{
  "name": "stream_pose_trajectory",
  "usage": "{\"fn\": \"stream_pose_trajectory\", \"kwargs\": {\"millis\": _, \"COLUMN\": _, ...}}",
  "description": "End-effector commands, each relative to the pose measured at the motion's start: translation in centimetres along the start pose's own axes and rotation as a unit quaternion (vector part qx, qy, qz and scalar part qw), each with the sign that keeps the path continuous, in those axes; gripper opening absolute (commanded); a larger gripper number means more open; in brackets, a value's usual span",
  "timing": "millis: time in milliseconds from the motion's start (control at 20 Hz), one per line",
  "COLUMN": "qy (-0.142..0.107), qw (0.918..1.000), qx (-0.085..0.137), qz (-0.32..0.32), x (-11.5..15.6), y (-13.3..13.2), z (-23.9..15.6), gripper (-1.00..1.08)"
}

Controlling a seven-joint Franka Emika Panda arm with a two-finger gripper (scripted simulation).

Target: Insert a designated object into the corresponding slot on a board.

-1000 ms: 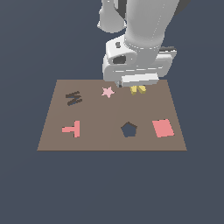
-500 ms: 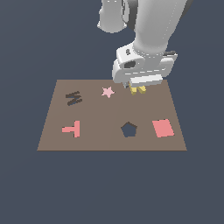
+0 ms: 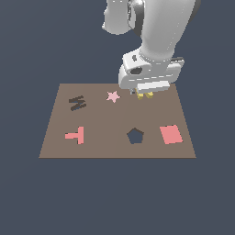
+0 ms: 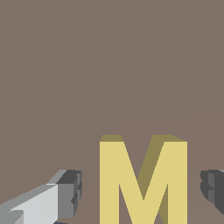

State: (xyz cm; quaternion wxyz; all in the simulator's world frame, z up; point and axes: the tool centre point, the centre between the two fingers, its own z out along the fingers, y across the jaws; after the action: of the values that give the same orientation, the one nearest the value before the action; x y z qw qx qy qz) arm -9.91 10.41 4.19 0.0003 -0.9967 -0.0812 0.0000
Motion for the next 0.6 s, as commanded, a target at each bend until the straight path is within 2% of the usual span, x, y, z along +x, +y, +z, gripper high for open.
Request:
{"fn": "stream_pose_trajectory", "kwargs": {"millis": 0, "qy": 0.0, "qw": 1.0, "qx": 0.0, "qz": 0.0, "x": -0.05, "y": -0.02, "z": 0.75, "gripper": 1.0}}
{"fn": "stream_pose_trajectory", "kwargs": {"millis": 200, "qy": 0.0, "qw": 1.0, "qx": 0.0, "qz": 0.0, "x": -0.07, "y": -0.04, "z": 1.21, "gripper": 1.0}}
{"fn": "stream_pose_trajectory", "kwargs": {"millis": 250, "qy": 0.0, "qw": 1.0, "qx": 0.0, "qz": 0.0, "x": -0.07, "y": -0.04, "z": 1.21, "gripper": -1.0}}
{"fn": "stream_pose_trajectory", "kwargs": {"millis": 550, "qy": 0.0, "qw": 1.0, "qx": 0.0, "qz": 0.0, "x": -0.07, "y": -0.04, "z": 1.21, "gripper": -1.0}}
